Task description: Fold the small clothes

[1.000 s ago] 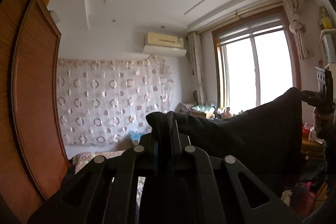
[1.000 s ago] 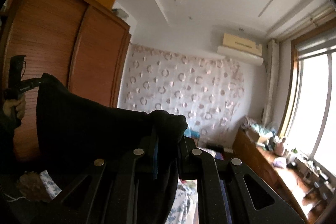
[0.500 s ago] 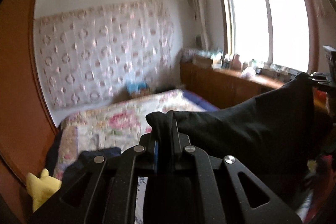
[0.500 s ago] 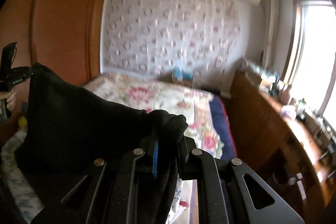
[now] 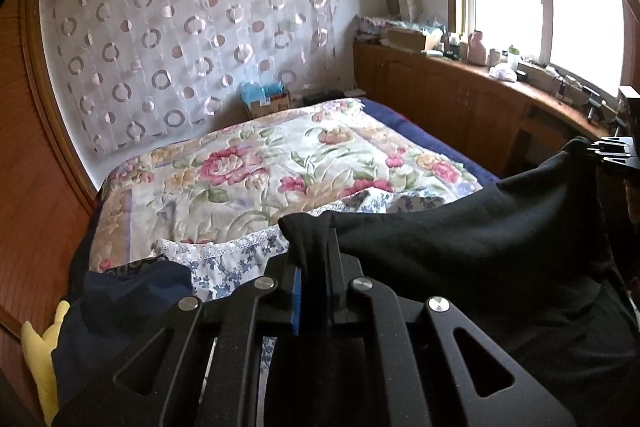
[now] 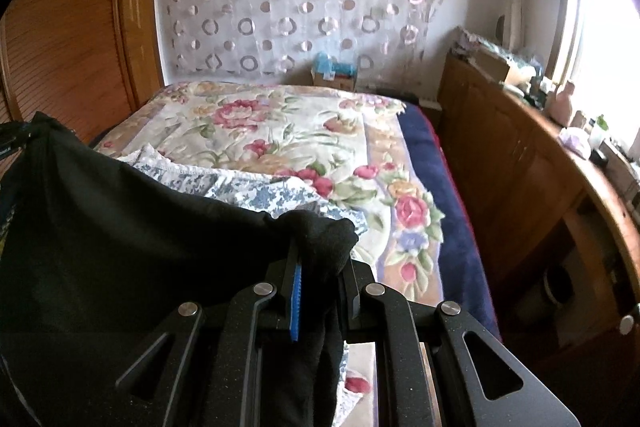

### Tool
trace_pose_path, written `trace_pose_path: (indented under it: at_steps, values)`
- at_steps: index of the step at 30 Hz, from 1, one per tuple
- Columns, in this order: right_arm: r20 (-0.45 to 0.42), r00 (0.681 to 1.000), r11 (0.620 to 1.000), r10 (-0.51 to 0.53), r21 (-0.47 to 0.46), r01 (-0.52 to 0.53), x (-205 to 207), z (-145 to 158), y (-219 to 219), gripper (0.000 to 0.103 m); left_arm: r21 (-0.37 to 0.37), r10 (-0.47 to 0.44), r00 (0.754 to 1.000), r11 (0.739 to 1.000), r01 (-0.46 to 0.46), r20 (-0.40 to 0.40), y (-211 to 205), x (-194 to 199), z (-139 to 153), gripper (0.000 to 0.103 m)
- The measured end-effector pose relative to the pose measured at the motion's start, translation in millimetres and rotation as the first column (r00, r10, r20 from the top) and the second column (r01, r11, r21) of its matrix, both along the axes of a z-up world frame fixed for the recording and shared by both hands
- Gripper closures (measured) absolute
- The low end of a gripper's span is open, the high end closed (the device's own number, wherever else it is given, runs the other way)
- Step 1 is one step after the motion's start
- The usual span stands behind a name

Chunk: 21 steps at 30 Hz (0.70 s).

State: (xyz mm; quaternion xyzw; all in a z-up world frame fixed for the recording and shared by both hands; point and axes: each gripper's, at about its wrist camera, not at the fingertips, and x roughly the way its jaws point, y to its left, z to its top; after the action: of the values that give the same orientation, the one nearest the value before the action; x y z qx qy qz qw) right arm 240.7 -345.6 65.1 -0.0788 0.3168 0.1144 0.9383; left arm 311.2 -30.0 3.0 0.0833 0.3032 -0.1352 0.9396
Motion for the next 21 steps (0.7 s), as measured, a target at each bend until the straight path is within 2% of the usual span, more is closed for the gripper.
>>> trace_pose_path:
  at_steps: [2, 3, 5, 6, 7, 9, 11, 13, 21]
  values:
    - [-0.015, 1.000, 1.000, -0.006, 0.002, 0.006, -3.3, -6.2, -12.0, 0.088, 0.003, 0.007, 1.000, 1.000, -0.007, -0.017, 0.4, 6.3, -4.1, 0.088]
    - [-0.024, 1.000, 1.000, -0.010, 0.003, 0.010, 0.1, -7.1, -11.1, 0.084, 0.004, 0.015, 0.999, 1.000, -0.015, -0.034, 0.2, 8.8, -6.7, 0.086]
    - [-0.029, 0.999, 1.000, -0.021, -0.002, 0.021, 1.6, -7.7, -11.1, 0.064, 0.004, 0.027, 0.998, 1.000, -0.027, -0.054, 2.7, 10.8, -11.4, 0.072]
    - [-0.026, 0.999, 1.000, -0.026, -0.005, 0.026, 4.6, -9.1, -11.7, 0.059, -0.006, 0.022, 0.998, 1.000, -0.022, -0.055, 3.8, 8.9, -12.6, 0.067]
    - [-0.020, 0.999, 1.000, -0.030, 0.002, 0.030, -0.3, -8.3, -12.1, 0.057, -0.025, 0.012, 0.998, 1.000, -0.013, -0.058, 4.9, 4.4, -13.8, 0.059]
    - [-0.014, 1.000, 0.999, -0.027, 0.035, 0.027, -15.1, -8.0, -14.9, 0.055, -0.048, -0.006, 0.997, 0.999, 0.003, -0.072, 8.4, -5.5, -17.1, 0.050]
    - [-0.007, 0.999, 0.998, -0.031, 0.052, 0.032, -25.2, -18.9, -20.4, 0.055, -0.066, -0.021, 0.996, 0.998, 0.015, -0.084, 12.1, -20.9, -22.6, 0.035]
    - [-0.008, 0.999, 0.997, -0.033, 0.076, 0.033, -41.6, -27.4, -26.0, 0.055, -0.078, -0.038, 0.994, 0.996, 0.030, -0.098, 13.7, -34.7, -28.0, 0.027]
    - [-0.090, 0.995, 0.993, -0.042, 0.109, 0.052, -90.1, -60.1, -36.5, 0.055, -0.074, -0.023, 0.987, 0.997, 0.011, -0.157, 19.0, -82.2, -58.8, 0.025]
